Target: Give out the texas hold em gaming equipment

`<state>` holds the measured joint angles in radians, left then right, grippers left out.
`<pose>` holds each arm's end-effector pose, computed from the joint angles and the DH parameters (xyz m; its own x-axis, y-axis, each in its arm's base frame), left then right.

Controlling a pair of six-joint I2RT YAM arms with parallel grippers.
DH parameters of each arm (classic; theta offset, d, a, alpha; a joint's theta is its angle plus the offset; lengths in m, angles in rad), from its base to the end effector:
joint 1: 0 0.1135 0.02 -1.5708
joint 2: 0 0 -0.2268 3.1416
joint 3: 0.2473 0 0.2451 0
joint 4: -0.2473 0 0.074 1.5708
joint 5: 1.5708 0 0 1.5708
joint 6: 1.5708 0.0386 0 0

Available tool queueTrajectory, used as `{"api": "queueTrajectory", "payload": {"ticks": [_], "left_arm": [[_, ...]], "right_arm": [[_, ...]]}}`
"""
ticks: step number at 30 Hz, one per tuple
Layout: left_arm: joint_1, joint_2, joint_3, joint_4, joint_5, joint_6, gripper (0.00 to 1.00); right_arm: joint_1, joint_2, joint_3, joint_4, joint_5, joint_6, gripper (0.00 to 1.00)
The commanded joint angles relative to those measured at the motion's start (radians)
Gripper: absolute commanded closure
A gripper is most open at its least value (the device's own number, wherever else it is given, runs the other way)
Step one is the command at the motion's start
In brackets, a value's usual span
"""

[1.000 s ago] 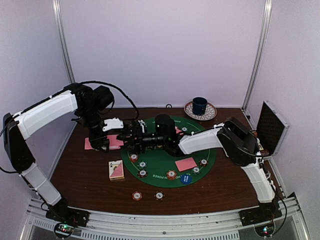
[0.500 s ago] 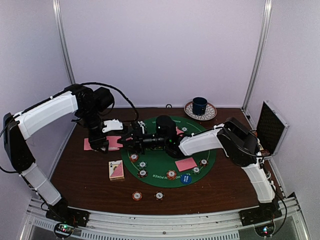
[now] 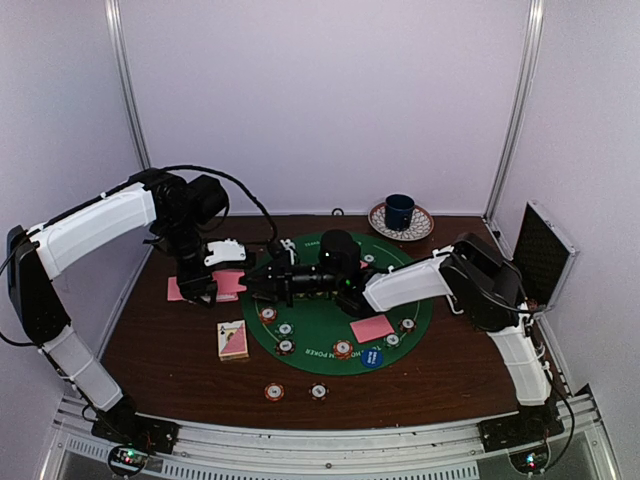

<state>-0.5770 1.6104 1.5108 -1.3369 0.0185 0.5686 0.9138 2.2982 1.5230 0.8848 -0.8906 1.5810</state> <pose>0.2397 -0.1569 0.2646 -0.4051 0.9060 -0.1227 0.9086 0.4139 0.0566 0.2695 0.3986 0.1702 -0.9706 -0.2287 -0.0749 -0.0569 -0.0843 0.9948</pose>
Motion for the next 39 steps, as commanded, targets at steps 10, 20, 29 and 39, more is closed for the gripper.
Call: {"api": "queueTrajectory", "payload": {"ticks": [10,20,29,39], "left_arm": [[-0.001,-0.023,-0.009,0.012,-0.039,0.019,1.0],[-0.001,-0.029,-0.019,0.013,-0.043,0.025,1.0],[-0.001,-0.033,-0.022,0.012,-0.042,0.025,1.0],[-0.001,-0.034,-0.02,0.013,-0.034,0.026,1.0]], "right_arm": [[-0.022,-0.05,-0.058,0.144,-0.009,0.088,1.0],[-0.141,-0.231,-0.391,0.135,-0.047,0.007,1.0],[-0.289,-0.411,-0.707,-0.083,-0.095,-0.207,1.0],[-0.416,-0.637,-0.738,-0.821,-0.02,-0.721,1.0]]}}
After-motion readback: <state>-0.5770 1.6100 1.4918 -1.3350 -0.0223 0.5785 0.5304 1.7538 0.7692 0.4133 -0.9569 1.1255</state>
